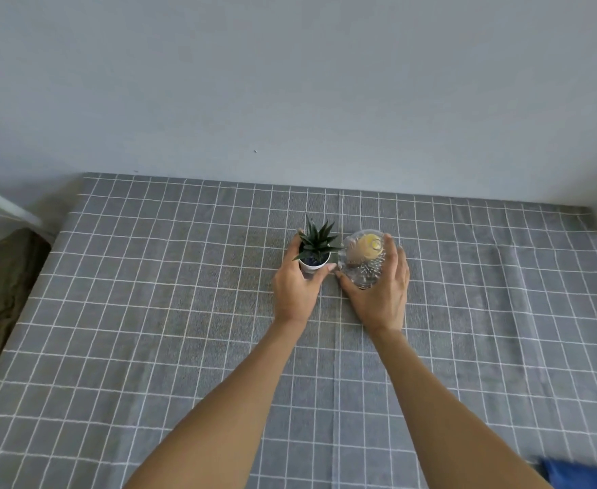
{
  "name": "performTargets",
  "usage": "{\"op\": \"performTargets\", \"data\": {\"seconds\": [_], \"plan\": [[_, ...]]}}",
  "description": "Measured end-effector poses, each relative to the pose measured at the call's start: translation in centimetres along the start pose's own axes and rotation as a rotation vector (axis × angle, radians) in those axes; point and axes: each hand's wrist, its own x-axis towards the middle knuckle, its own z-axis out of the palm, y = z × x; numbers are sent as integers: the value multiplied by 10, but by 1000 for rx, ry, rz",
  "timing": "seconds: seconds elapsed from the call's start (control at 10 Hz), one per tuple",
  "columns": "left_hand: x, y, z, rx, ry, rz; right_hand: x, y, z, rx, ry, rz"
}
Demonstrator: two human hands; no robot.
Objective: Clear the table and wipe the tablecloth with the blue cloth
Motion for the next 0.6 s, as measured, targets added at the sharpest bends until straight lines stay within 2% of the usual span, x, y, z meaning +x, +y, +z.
{"op": "performTargets", "data": {"seconds": [0.3,0.4,0.5,0.6], "plan": [[0,-5,1,-49,-34,27,-1,-2,-2,-25,-48,49],[-1,-6,-2,-1,-67,32,-1,-4,-6,-113,-79,51],[-5,-11,-4,44,-95,80,-2,-8,-12,-307,-99,33],[-9,-8,-12,104,-178,96,-3,-11,-21,-440,-131,24]]}}
